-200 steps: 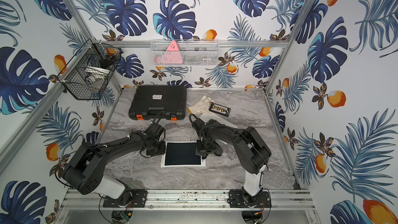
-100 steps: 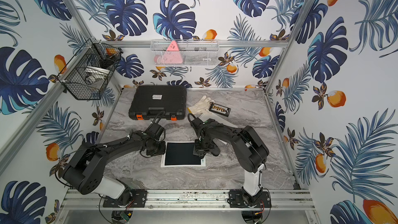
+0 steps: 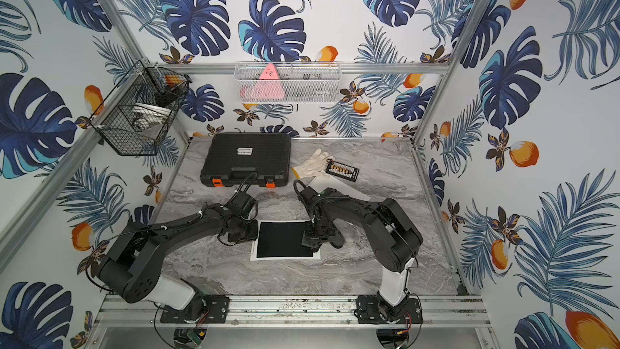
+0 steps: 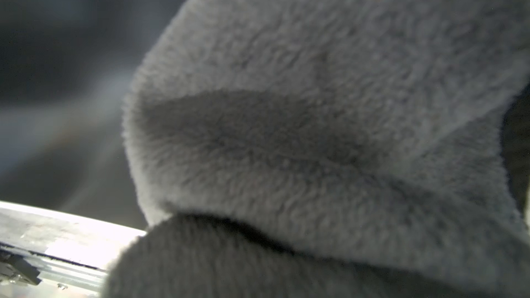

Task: Wipe the drawing tablet
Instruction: Wipe the dirt from the drawing tablet.

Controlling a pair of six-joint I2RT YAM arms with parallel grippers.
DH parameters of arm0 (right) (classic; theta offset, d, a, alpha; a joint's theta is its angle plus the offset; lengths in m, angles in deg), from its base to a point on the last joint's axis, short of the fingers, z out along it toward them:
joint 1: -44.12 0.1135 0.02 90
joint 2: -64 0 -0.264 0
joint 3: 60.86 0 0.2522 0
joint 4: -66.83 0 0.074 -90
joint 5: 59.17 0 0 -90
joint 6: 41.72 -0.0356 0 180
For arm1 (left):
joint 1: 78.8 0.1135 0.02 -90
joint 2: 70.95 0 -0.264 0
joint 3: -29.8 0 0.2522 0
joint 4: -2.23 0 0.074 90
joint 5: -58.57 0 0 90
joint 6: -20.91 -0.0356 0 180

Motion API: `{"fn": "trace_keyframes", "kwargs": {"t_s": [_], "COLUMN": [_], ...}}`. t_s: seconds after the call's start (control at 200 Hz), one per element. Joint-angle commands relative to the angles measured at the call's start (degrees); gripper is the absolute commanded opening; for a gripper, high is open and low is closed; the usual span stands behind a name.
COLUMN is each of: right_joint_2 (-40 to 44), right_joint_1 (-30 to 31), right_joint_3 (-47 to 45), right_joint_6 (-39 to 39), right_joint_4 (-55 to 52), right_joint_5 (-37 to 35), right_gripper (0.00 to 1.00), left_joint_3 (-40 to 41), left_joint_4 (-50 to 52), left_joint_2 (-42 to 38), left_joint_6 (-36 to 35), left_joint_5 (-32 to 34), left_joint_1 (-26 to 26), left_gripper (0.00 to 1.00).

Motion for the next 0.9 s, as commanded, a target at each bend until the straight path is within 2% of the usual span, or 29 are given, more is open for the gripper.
{"fn": "trace_keyframes", "kwargs": {"t_s": [0.0,0.135,0.21,0.385,0.49,0.6,0.676,0.741,0.896], "right_joint_2": [0.9,-3.0,-5.3,-1.7,1.2,0.8,-2.2,-3.9,-0.9], "right_joint_1": [0.7,8.0,9.5,3.7,2.6,6.4,10.0,10.7,4.0], "right_joint_3": [-0.7,5.6,7.3,0.5,-3.2,-1.6,3.7,5.4,-0.2], "right_joint_6": [1.5,-2.1,-3.4,-1.3,1.1,-0.8,-2.8,-4.0,-1.7], "right_joint_4": [-2.7,-2.6,-2.1,-1.3,-2.7,-2.9,-3.2,-2.5,-1.3], "right_joint_5": [-3.6,-1.7,-0.8,-2.2,-4.0,-3.3,-3.2,-2.3,-2.8], "right_gripper": [0.00,0.00,0.00,0.00,0.00,0.00,0.00,0.00,0.00], "left_joint_3": [3.4,3.8,3.8,3.8,3.6,3.5,3.5,3.3,3.2], "left_joint_4": [3.9,3.6,3.8,4.0,4.1,4.0,4.0,4.2,4.4], "left_joint_2": [4.2,4.2,4.1,4.0,3.8,4.0,4.2,4.2,4.1], "left_joint_6": [0.4,0.5,0.5,0.4,0.3,0.2,0.2,0.0,-0.1], "left_joint_5": [3.7,3.5,3.6,3.8,3.9,3.9,3.8,4.0,4.0], "left_joint_1": [-0.1,-0.2,-0.2,-0.2,-0.2,-0.2,-0.2,-0.2,-0.1], "left_gripper": [0.32,0.32,0.32,0.32,0.32,0.32,0.32,0.32,0.32]}}
